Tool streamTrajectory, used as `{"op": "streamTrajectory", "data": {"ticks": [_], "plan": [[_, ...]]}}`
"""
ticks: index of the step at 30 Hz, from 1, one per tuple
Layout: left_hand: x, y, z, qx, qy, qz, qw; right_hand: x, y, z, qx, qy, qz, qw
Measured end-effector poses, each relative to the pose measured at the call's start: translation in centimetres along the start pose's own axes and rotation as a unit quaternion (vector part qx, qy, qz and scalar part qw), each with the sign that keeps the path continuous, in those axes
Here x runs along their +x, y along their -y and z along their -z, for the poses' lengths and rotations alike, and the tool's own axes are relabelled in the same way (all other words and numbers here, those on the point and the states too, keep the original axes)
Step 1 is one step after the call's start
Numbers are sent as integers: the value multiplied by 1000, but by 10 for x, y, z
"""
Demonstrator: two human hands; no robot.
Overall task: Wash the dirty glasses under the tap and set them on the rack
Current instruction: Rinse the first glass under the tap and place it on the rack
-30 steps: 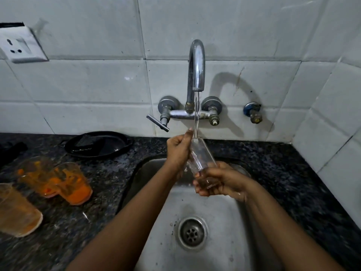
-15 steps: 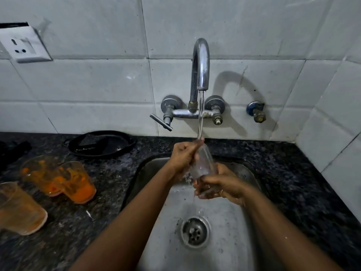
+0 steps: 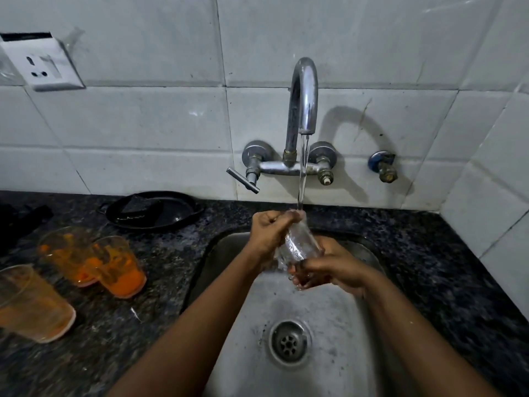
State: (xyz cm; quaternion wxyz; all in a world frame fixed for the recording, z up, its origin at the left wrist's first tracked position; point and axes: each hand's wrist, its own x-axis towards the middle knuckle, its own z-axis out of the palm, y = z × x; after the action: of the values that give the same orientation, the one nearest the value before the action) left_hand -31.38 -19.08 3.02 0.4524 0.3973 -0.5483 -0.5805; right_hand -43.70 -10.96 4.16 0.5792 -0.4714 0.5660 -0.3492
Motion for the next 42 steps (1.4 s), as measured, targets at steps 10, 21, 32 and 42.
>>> {"op": "streamTrajectory", "data": {"ticks": [10, 21, 32, 42], "plan": [[3, -12, -24, 147, -101, -24, 984, 6, 1, -17, -268, -192, 30, 944], [19, -17, 13, -83, -289, 43, 953, 35, -12, -10, -59, -148, 82, 984], [40, -18, 28, 347, -256, -106, 896, 37, 29, -11, -579, -160, 51, 798], [15, -19, 52, 560, -163, -108, 805, 23, 51, -25, -524, -203, 133, 816]]}}
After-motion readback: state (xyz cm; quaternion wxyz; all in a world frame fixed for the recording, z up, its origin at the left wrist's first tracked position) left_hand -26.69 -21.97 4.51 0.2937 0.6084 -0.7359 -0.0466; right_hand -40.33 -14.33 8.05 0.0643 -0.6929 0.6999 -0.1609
